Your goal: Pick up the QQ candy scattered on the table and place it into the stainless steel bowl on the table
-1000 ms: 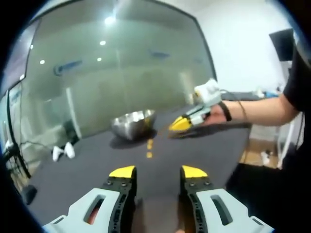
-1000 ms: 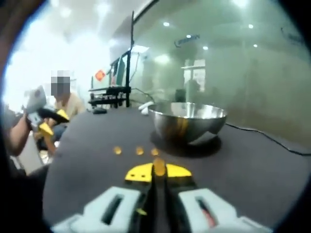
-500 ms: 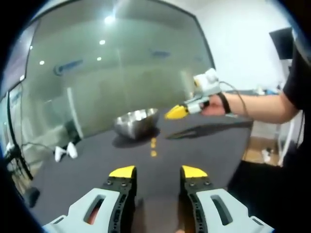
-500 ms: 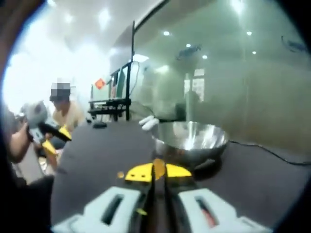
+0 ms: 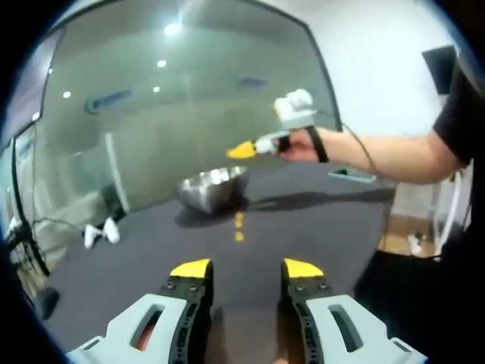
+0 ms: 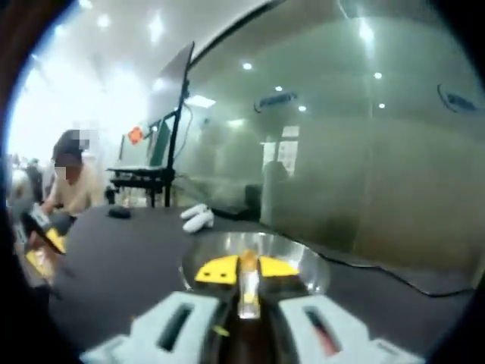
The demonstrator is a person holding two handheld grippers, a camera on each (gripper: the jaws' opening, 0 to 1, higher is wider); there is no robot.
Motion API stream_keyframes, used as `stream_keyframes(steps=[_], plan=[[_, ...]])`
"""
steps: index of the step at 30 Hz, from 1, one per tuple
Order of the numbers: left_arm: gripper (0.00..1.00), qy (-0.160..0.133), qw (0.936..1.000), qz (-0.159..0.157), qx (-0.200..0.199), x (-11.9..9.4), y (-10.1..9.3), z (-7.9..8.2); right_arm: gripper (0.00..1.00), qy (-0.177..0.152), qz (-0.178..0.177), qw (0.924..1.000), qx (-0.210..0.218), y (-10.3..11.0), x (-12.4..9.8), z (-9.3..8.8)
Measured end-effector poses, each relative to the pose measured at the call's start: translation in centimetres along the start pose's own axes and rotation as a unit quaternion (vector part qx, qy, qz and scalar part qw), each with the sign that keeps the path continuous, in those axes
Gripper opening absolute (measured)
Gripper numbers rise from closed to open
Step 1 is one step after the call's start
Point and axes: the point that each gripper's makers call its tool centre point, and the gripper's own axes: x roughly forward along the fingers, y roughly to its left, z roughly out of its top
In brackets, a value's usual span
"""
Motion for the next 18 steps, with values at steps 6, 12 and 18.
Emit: stream_keyframes(steps=[6, 12, 18], plan=[[0.37, 0.007, 0.9999, 0.009, -0.003, -0.5, 0.9, -0.4, 0.1, 0.009, 0.002, 0.9999, -0.004, -0.7, 0.5, -0.3], [0.37, 0.004, 0.9999, 0.013, -0.003, -0.5, 1.1, 0.0, 0.25, 0.017, -0.004, 0.9996, 0.023, -2.1, 0.5, -0.9], [0.37, 0.003, 1.0, 0.002, -0.009, -0.3, 0.4, 0.0, 0.24, 0.041, -0.014, 0.9988, 0.024, -3.1, 0.4, -2.2]])
